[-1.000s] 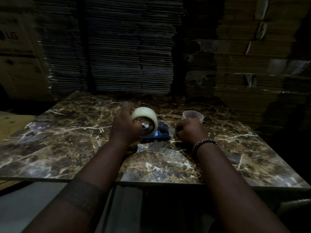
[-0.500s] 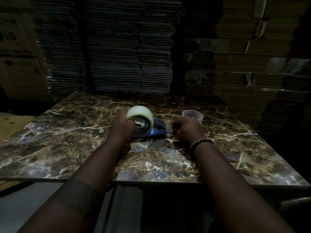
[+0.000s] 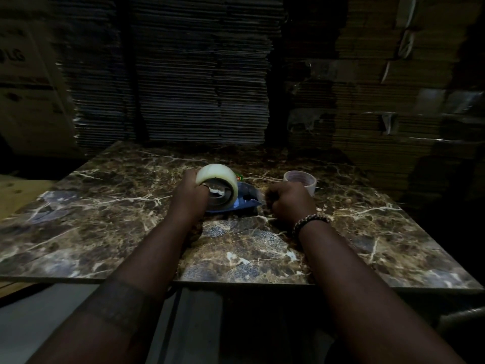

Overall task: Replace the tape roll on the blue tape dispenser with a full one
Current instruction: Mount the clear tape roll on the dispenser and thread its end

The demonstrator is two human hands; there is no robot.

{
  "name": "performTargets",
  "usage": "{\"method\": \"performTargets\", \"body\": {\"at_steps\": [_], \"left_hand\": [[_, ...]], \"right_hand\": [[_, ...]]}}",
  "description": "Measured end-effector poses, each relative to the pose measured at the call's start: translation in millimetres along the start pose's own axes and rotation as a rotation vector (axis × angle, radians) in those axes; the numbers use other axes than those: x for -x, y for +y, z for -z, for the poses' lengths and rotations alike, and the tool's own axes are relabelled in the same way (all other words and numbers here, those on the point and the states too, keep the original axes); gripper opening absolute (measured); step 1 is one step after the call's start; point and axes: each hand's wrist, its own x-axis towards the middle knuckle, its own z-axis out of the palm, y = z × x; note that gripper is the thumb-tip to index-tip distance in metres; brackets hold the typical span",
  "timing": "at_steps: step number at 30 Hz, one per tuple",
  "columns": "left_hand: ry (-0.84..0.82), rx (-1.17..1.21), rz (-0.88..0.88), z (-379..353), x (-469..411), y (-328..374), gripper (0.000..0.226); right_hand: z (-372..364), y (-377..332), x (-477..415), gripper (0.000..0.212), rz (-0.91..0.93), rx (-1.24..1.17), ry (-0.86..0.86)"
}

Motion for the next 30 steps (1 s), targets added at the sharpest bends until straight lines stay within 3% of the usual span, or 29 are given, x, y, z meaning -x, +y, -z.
{"method": "performTargets", "body": {"at_steps": [14,20,24,30], "left_hand": [[0.009,0.047,0.065,1,0,4,0.058],[0.036,0.000,0.085,0,-4,2,0.041],[0.037,0.007,0.076,1,-2,4,0.049],[0.034,0.020,0.093,0,4,10,0.060]], "right_hand": [[-9,3,-7,0.045,0.042,-0.049,0.005],[-9,3,-5,0.041,0.019,-0.129,-0.039],[-11,4,-6,0.043,0.030,-0.168,-0.062],[-12,11,-10,0.014,0.057,-0.251,-0.132]]}}
